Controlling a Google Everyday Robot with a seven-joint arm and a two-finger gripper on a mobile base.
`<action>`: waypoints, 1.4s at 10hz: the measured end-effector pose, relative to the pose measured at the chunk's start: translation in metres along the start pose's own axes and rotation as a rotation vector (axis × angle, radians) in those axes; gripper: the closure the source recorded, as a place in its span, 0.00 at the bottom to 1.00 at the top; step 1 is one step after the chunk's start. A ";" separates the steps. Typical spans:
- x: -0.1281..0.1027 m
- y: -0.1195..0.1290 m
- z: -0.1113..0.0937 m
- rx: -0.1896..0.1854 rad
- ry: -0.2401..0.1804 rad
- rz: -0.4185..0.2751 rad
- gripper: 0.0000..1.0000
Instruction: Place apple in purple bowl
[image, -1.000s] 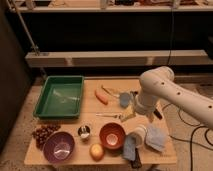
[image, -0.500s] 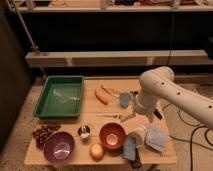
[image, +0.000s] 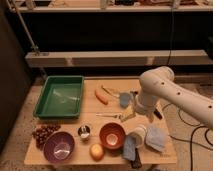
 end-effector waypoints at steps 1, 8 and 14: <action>0.000 0.000 0.000 0.000 0.000 0.000 0.20; -0.001 0.000 -0.001 -0.008 0.002 -0.004 0.20; 0.001 -0.101 -0.032 -0.118 0.060 -0.330 0.20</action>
